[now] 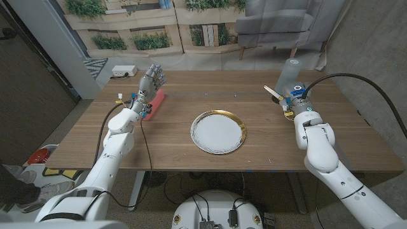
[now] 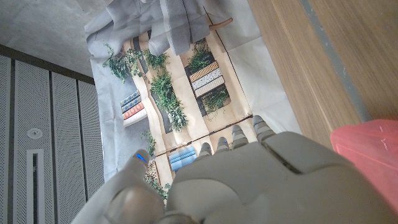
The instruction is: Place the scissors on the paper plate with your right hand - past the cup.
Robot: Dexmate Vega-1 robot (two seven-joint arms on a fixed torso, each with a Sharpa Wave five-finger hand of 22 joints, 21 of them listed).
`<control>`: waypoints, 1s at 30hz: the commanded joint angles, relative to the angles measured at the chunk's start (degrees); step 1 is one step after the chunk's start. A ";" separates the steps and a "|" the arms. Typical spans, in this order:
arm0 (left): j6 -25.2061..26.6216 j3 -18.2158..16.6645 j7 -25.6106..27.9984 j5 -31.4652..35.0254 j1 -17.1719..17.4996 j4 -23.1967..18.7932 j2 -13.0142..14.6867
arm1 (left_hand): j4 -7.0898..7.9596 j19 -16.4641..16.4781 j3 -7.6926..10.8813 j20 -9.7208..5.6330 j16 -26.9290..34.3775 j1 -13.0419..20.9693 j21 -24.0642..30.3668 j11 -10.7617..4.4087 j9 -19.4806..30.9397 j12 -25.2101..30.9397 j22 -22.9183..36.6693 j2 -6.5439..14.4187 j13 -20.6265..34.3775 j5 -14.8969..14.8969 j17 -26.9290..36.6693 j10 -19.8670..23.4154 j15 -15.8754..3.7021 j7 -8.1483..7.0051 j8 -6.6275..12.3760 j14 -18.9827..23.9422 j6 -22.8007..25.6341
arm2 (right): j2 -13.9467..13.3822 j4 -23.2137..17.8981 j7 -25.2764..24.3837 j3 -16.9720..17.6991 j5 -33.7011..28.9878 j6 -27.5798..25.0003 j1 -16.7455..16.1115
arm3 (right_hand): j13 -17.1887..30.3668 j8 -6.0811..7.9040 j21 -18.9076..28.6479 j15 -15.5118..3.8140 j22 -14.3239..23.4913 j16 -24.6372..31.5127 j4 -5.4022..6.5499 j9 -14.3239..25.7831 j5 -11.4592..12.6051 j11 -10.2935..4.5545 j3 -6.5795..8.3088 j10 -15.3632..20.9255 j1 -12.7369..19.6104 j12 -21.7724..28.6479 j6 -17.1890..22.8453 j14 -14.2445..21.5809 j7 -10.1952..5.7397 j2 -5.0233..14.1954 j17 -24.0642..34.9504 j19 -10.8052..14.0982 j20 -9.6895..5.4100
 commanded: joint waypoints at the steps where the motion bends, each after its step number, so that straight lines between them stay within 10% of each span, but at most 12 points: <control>1: 0.20 -0.22 0.05 -0.12 0.35 -0.46 0.11 | -0.06 -3.52 -0.26 0.26 0.16 -0.18 -0.12 0.41 0.19 0.22 0.30 0.25 0.17 0.34 0.24 -5.67 0.31 -0.08 0.22 -7.89 -0.72 | 0.56 -0.71 -1.80 -0.33 0.00 1.80 0.43 | 0.22 3.34 0.32 -4.40 0.21 -0.39 0.88 9.04 0.41 0.00 0.62 0.05 5.27 0.48 2.80 2.80 -0.81 4.89 0.12 -0.15 -0.19; 30: 0.44 -0.40 0.57 0.09 1.38 -1.80 0.12 | -0.09 -3.52 -0.32 0.28 0.10 -0.10 -0.33 -0.32 0.19 0.13 0.31 0.29 0.17 0.34 0.23 -5.83 0.30 -0.04 0.20 -8.02 -0.78 | 0.39 -3.42 -6.33 -0.86 0.68 6.42 0.05 | 0.18 3.02 0.77 -4.61 0.17 -1.17 0.89 9.17 0.38 -0.02 0.74 0.27 5.34 0.51 3.04 3.12 -0.81 4.62 0.42 -0.05 -0.24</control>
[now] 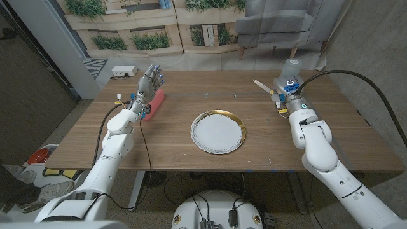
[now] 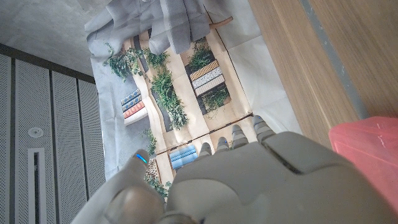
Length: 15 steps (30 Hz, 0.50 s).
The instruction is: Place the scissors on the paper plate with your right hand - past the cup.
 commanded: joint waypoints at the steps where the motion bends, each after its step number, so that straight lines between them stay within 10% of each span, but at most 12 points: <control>1: 0.15 -0.05 0.35 0.19 0.42 -0.50 0.00 | 0.15 -3.51 -0.08 0.28 0.11 -0.10 -0.10 -0.02 0.19 0.16 0.31 0.29 0.17 0.34 0.23 -5.76 0.30 -0.03 0.21 -8.01 -0.75 | -0.19 -1.27 -1.83 -0.33 0.25 2.14 -0.25 | 0.12 3.02 0.38 -4.57 0.18 -0.26 0.91 9.24 0.18 -0.09 0.74 0.29 5.08 0.20 2.75 2.75 -0.86 4.84 0.18 -0.07 -0.24; 15: 0.38 -0.16 0.56 0.29 0.66 -1.04 0.10 | 0.15 -3.43 -0.12 0.28 0.14 -0.08 -0.14 0.33 0.19 0.20 0.31 0.28 0.17 0.34 0.23 -5.63 0.30 0.00 0.22 -7.93 -0.72 | 0.05 -2.11 -3.53 -1.03 0.09 4.54 0.20 | 0.25 2.92 0.53 -4.40 0.16 -0.30 0.96 9.52 0.15 -0.07 0.72 0.33 5.06 0.27 2.68 2.90 -0.72 4.81 0.59 -0.13 -0.33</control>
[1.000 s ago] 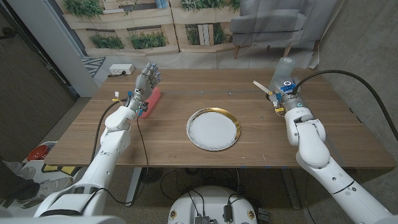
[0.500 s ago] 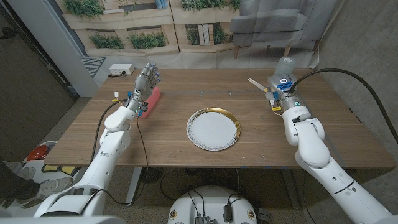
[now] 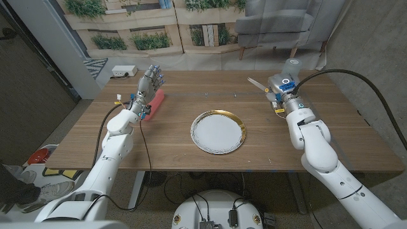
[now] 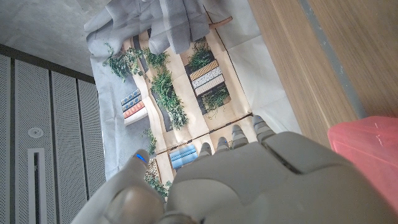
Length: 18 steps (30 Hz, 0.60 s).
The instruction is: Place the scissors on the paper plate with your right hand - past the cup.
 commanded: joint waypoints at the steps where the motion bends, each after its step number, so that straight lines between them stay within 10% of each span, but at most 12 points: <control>1: 0.22 -0.10 0.17 0.11 0.21 -0.37 0.06 | 0.14 -3.45 -0.13 0.31 0.13 -0.08 -0.15 0.13 0.19 0.15 0.31 0.28 0.17 0.34 0.23 -5.76 0.33 0.01 0.22 -7.95 -0.74 | 0.14 -0.86 -1.47 -0.57 -0.01 2.26 0.39 | 0.19 2.93 0.31 -4.27 0.16 -0.09 0.97 9.54 0.20 -0.01 0.73 0.28 5.07 0.26 2.57 2.83 -0.66 4.84 0.29 -0.11 -0.33; 18: 0.10 -0.10 0.08 0.10 -0.08 -0.01 0.03 | 0.14 -3.32 -0.19 0.30 0.13 -0.06 -0.20 0.25 0.18 0.20 0.33 0.27 0.17 0.36 0.23 -5.59 0.28 -0.01 0.23 -7.90 -0.64 | -0.14 -2.21 -3.98 -1.02 0.43 5.59 0.06 | 0.40 2.88 0.55 -4.21 0.15 -0.19 1.04 10.05 0.15 0.04 0.69 0.29 5.04 0.34 2.55 2.98 -0.79 4.83 0.84 -0.16 -0.32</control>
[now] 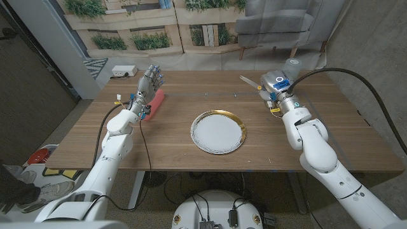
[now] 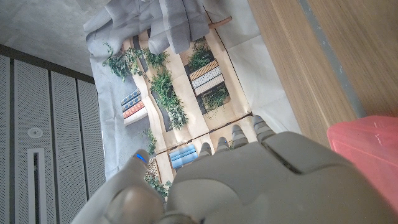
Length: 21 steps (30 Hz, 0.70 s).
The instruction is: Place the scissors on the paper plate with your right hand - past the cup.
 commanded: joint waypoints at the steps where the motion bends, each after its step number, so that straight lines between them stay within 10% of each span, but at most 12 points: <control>1: 0.03 -0.01 -0.08 0.02 -0.23 0.21 0.04 | 0.13 -3.41 -0.19 0.35 0.13 -0.06 -0.24 0.07 0.18 0.18 0.32 0.27 0.17 0.36 0.22 -5.64 0.31 -0.01 0.23 -7.91 -0.64 | -0.15 -0.88 -1.65 -0.36 0.50 2.46 -0.24 | 0.05 2.88 0.58 -4.26 0.15 -0.21 0.83 10.10 0.08 0.05 0.92 0.33 5.01 0.32 2.51 3.03 -0.76 4.83 0.10 0.18 0.01; 21: -0.40 0.12 -0.36 0.02 -1.07 1.68 -0.08 | 0.13 -3.36 -0.25 0.28 0.10 -0.03 -0.32 0.06 0.18 0.10 0.33 0.29 0.16 0.38 0.22 -5.86 0.29 0.04 0.21 -7.95 -0.65 | -0.54 -2.03 -2.04 -1.17 0.88 6.44 0.73 | 0.27 2.70 0.82 -4.17 0.14 -0.53 0.88 10.42 0.04 0.02 0.94 0.18 4.98 0.34 2.47 2.94 -0.77 4.85 0.53 0.14 -0.03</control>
